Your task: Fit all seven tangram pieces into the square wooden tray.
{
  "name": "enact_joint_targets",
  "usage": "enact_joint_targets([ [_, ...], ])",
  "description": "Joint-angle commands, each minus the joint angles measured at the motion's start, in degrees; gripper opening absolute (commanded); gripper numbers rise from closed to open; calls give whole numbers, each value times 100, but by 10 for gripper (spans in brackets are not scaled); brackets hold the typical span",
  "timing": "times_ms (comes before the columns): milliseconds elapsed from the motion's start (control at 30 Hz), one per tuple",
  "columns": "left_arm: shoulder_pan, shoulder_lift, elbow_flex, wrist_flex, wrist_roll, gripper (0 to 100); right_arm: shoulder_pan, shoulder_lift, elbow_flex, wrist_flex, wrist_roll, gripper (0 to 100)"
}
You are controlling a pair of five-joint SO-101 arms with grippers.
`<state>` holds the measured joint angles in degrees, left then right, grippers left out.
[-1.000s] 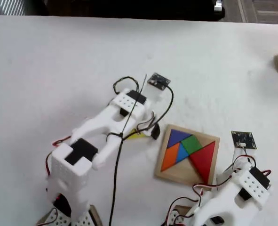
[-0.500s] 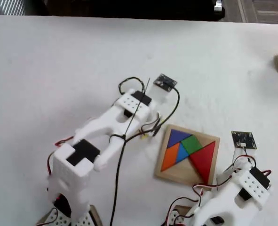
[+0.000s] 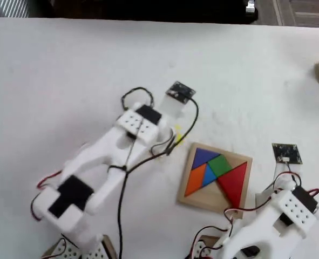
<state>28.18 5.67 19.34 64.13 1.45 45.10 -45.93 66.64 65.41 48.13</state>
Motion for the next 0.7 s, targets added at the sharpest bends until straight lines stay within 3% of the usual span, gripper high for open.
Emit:
enact_joint_targets([
  [0,-303,-1068,598,-255,-193,155,-321,-75,-782,541,-229,18],
  [167,-734,-2009,1433,-325,-958,155,-1402,-75,-1292,1218,-905,18],
  [300,-1534,-2615,1899,-334,-993,155,-2651,-75,-1670,1411,-1969,20],
  [467,-2659,-3116,2488,-352,-1002,155,-3846,-75,-1987,1147,-2558,22],
  [667,-3679,-3257,3314,-1143,-976,155,-5429,-66,-2004,708,-3341,37],
])
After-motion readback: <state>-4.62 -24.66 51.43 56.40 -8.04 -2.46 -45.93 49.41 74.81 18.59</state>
